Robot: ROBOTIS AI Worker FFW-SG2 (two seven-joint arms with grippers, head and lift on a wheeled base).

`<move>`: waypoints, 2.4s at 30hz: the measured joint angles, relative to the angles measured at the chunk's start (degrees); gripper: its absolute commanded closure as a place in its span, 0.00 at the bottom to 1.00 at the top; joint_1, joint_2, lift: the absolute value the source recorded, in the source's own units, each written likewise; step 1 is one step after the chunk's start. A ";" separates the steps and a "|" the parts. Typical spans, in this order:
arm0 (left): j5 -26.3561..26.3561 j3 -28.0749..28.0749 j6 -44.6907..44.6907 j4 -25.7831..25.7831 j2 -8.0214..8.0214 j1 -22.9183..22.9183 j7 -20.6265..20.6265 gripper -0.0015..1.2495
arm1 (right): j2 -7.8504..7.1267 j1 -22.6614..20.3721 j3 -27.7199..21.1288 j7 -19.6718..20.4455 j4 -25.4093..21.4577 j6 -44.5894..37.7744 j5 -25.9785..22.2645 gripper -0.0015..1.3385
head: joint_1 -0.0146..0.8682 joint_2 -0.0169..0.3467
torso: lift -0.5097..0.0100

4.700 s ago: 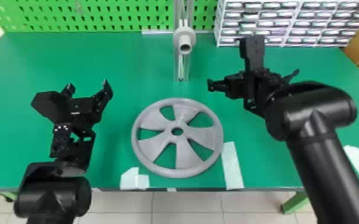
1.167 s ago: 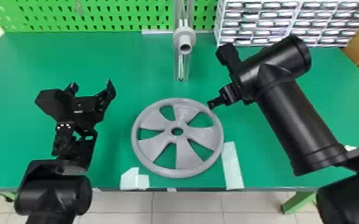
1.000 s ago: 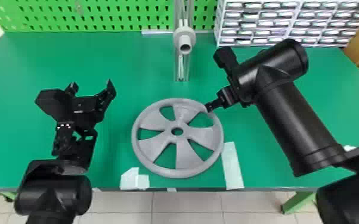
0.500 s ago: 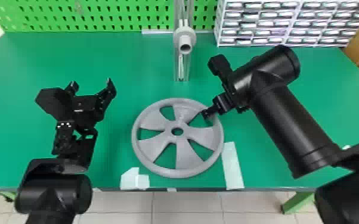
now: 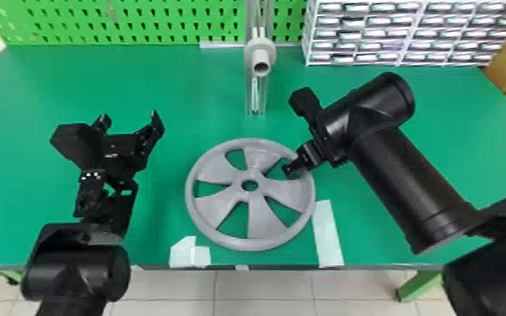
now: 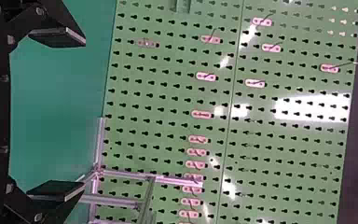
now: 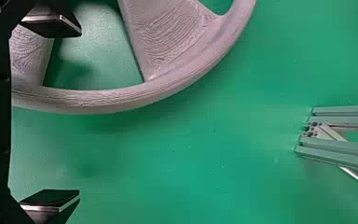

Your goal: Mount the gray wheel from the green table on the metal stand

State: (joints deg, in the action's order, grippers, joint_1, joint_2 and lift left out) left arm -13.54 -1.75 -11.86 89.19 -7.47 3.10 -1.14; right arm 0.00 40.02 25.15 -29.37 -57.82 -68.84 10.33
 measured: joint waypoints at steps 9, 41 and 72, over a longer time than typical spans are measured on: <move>0.00 -0.01 0.00 -0.01 0.00 -0.11 0.00 0.16 | 0.00 0.14 0.66 0.55 0.99 0.28 -0.64 0.23 | 1.00 0.19 | 0.80; -0.09 0.06 0.00 0.00 -0.09 0.12 0.02 0.16 | 0.00 -0.14 0.09 0.99 0.23 0.78 -0.21 0.76 | 1.00 0.19 | 0.80; 0.29 0.71 0.12 1.92 -0.18 0.96 0.00 0.16 | 0.00 -8.27 -8.02 3.69 -16.02 0.96 1.14 0.81 | 1.00 0.19 | 0.80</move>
State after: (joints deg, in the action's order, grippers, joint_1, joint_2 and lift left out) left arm -13.24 -1.04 -11.74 91.11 -7.65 4.06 -1.14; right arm 0.00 31.75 17.13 -25.67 -73.84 -67.88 11.47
